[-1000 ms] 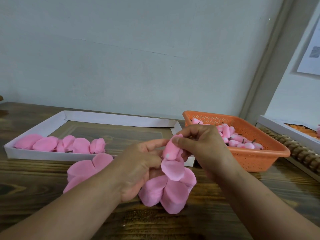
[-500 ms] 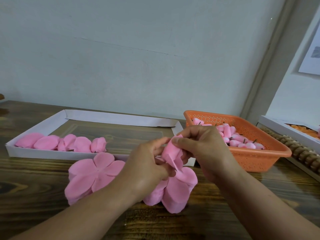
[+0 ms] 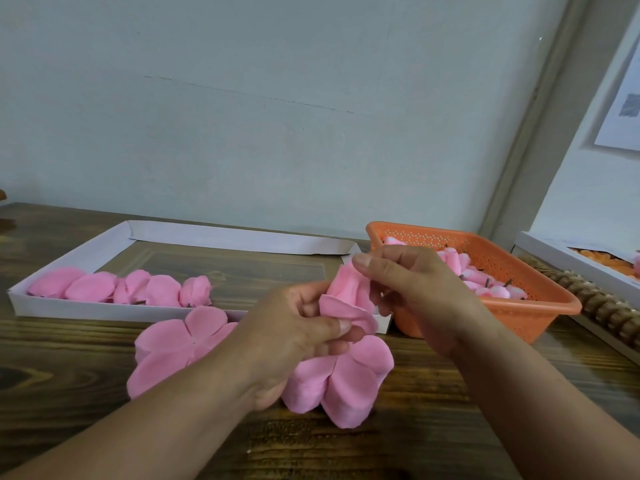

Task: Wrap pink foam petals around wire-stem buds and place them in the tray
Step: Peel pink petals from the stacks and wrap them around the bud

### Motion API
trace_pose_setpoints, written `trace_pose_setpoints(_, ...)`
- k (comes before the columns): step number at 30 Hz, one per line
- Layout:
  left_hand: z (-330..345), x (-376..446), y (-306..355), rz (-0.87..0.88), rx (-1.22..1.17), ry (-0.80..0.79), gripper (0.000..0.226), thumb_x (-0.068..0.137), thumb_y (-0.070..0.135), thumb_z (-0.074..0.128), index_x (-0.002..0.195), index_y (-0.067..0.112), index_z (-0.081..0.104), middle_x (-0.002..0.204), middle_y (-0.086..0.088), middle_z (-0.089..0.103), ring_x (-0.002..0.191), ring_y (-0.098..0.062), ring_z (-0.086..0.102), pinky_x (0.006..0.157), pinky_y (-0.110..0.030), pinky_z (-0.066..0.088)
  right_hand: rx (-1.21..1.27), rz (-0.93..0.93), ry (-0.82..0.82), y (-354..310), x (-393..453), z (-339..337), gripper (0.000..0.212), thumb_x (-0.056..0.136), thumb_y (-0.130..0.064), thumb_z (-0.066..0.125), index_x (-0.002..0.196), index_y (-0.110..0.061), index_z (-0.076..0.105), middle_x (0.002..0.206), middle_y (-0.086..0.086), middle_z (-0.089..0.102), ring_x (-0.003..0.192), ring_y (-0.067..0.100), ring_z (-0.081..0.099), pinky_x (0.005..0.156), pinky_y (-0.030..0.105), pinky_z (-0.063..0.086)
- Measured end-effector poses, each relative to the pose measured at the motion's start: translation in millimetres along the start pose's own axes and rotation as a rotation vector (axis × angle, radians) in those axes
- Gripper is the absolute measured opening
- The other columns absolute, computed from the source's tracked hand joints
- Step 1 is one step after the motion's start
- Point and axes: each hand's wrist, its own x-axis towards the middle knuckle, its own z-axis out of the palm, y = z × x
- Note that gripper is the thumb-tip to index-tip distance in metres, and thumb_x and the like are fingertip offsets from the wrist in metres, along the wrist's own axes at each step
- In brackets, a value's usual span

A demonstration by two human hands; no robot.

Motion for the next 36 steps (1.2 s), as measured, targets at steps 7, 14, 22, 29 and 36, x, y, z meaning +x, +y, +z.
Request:
trace_pose_setpoints(7, 1.8, 0.9, 1.4, -0.001, -0.075, 0.020, 0.028, 0.085, -0.008, 0.060, 0.104, 0.011, 0.068, 0.091, -0.008, 0.075, 0.083, -0.017, 0.073, 0.063, -0.020, 0.056, -0.004, -0.038, 0.031, 2.8, -0.4, 0.0, 0.019, 0.080, -0.015, 0.069, 0.074, 0.003, 0.067, 0.056, 0.005, 0.058, 0.051, 0.012, 0.049, 0.049, 0.021, 0.041)
trace_pose_setpoints(14, 0.5, 2.8, 0.9, 0.023, -0.100, 0.084, 0.034, 0.082, -0.005, 0.062, 0.111, 0.013, 0.065, 0.090, -0.005, 0.076, 0.083, -0.017, 0.073, 0.062, -0.020, 0.055, -0.072, -0.026, 0.008, -3.4, -2.0, -3.5, 0.031, 0.067, -0.028, 0.077, 0.067, 0.000, 0.065, 0.060, 0.009, 0.061, 0.053, 0.013, 0.054, 0.053, 0.023, 0.046)
trace_pose_setpoints(22, 2.6, 1.9, 2.9, 0.055, -0.160, 0.127, 0.033, 0.083, -0.009, 0.060, 0.102, 0.017, 0.066, 0.080, -0.004, 0.075, 0.068, -0.013, 0.072, 0.053, -0.019, 0.053, -0.366, 0.135, -0.034, 1.0, -0.9, -6.5, 0.015, 0.074, 0.000, 0.061, 0.060, -0.002, 0.061, 0.044, 0.005, 0.054, 0.042, 0.010, 0.052, 0.042, 0.017, 0.037)
trace_pose_setpoints(29, 5.8, -0.4, 5.1, 0.023, -0.233, 0.083, 0.029, 0.083, -0.008, 0.059, 0.104, 0.010, 0.065, 0.072, -0.005, 0.073, 0.063, -0.014, 0.071, 0.050, -0.019, 0.053, -0.441, 0.134, -0.184, -1.3, -1.3, -9.1, 0.012, 0.075, 0.002, 0.060, 0.065, -0.004, 0.061, 0.051, -0.003, 0.055, 0.048, 0.005, 0.050, 0.049, 0.020, 0.040)
trace_pose_setpoints(36, 3.8, -0.5, 3.5, -0.016, -0.176, 0.065, 0.024, 0.082, -0.008, 0.060, 0.094, 0.011, 0.069, 0.076, -0.007, 0.074, 0.066, -0.015, 0.072, 0.054, -0.020, 0.054, -0.020, -0.132, -0.090, -5.2, -2.2, -9.0, 0.022, 0.076, 0.011, 0.061, 0.093, -0.002, 0.066, 0.085, 0.009, 0.069, 0.079, 0.016, 0.064, 0.075, 0.025, 0.052)
